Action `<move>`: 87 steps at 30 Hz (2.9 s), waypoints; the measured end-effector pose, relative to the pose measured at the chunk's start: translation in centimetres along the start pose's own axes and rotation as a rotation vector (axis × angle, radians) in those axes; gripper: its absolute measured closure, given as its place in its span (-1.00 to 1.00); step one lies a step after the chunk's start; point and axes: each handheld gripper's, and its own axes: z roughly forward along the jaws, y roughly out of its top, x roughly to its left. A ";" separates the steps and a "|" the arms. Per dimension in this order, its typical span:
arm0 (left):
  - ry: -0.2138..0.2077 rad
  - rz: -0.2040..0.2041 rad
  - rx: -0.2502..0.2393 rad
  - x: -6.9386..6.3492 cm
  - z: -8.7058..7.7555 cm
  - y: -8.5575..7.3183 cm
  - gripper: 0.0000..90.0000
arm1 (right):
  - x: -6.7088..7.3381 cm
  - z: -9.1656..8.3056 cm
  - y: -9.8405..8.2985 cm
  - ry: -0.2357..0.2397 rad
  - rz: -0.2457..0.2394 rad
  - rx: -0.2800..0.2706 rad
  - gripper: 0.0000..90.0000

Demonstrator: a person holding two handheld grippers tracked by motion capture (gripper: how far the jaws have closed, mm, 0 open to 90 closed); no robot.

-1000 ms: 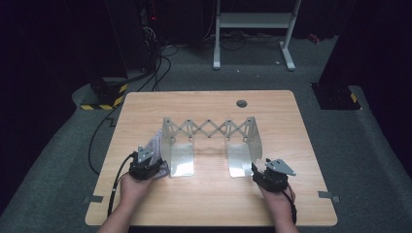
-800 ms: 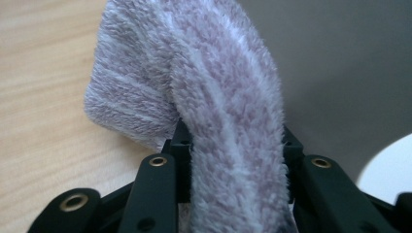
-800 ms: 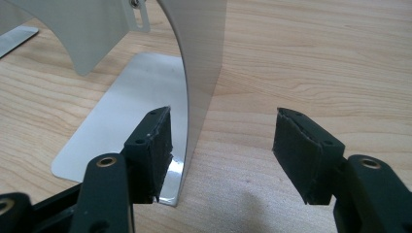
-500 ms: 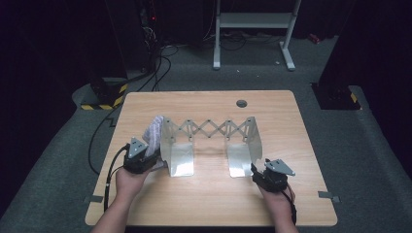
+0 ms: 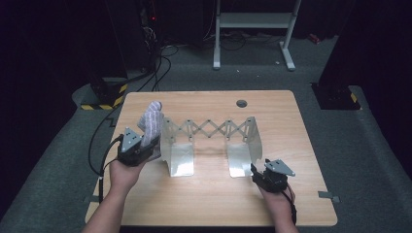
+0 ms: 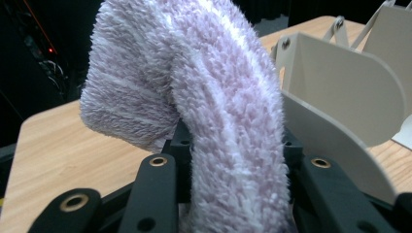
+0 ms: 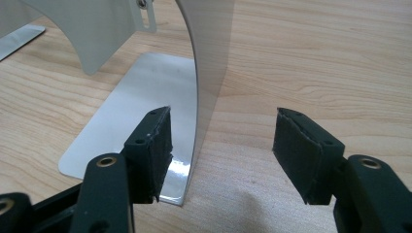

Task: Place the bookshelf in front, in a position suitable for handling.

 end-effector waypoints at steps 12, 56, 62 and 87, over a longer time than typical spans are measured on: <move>-0.045 -0.048 0.143 -0.4 3.7 -5.9 0.42 | 0.1 0.1 0.0 0.006 -0.002 0.011 -0.12; -0.031 -0.034 -0.052 0.7 0.0 0.4 0.42 | 0.4 0.1 -0.3 0.030 0.010 0.014 -0.08; -0.037 -0.047 -0.025 0.7 0.7 -0.7 0.42 | 0.5 0.2 -0.2 0.030 0.006 0.018 -0.08; -0.061 -0.108 0.185 0.1 5.3 -9.0 0.43 | 0.4 0.3 -0.2 0.040 -0.021 0.023 -0.09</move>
